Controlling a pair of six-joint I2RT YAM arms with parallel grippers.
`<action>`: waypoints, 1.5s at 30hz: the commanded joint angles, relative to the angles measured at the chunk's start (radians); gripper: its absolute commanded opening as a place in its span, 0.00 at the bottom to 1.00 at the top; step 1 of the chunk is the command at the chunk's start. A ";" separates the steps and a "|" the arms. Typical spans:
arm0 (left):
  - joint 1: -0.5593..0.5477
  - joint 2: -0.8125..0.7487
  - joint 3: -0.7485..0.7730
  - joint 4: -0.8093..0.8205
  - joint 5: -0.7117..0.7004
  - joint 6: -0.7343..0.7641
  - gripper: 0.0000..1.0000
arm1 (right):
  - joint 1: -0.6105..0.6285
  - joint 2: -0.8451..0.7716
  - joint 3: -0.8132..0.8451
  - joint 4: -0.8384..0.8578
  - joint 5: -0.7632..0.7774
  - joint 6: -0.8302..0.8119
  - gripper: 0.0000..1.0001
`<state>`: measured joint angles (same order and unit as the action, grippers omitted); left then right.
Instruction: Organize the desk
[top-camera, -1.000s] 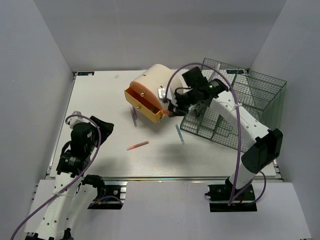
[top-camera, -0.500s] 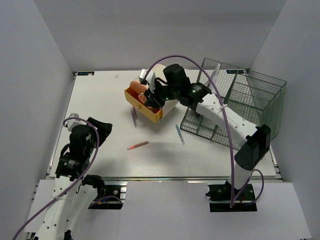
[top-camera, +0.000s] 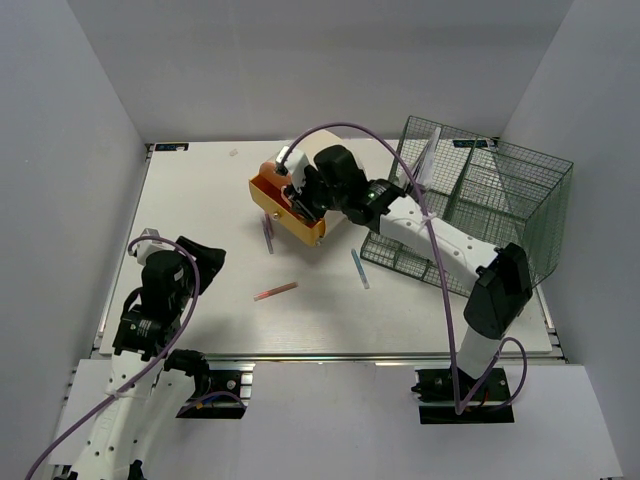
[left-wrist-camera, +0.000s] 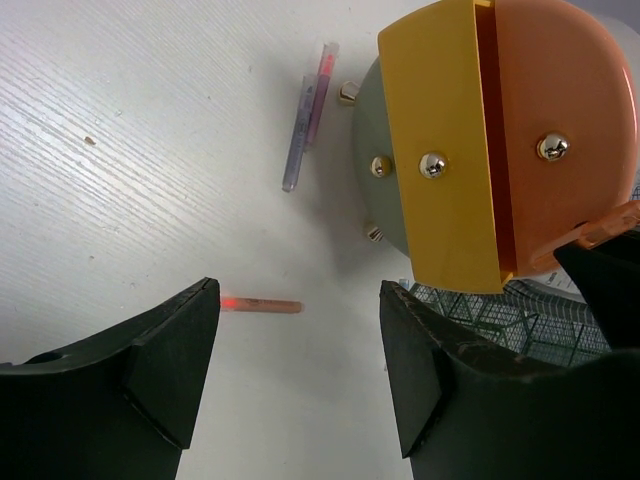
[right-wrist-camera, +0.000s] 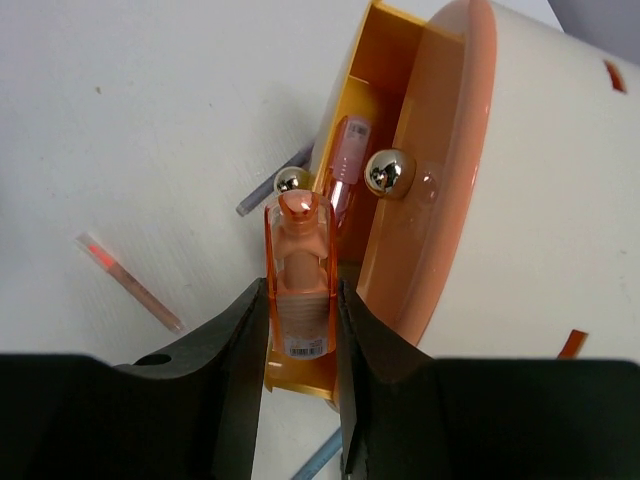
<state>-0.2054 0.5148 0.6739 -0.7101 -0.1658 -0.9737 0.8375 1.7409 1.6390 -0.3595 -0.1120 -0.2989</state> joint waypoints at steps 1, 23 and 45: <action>0.004 -0.007 -0.008 0.011 0.011 -0.005 0.75 | 0.009 0.002 -0.025 0.067 0.054 0.004 0.00; 0.004 -0.019 -0.011 0.012 0.015 -0.016 0.74 | 0.008 0.011 -0.027 0.059 0.032 -0.019 0.37; 0.004 -0.006 -0.014 0.029 0.023 -0.016 0.75 | 0.005 -0.009 -0.011 0.045 -0.113 -0.055 0.17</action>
<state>-0.2054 0.5026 0.6628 -0.6998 -0.1486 -0.9882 0.8402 1.7676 1.6001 -0.3397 -0.1333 -0.3305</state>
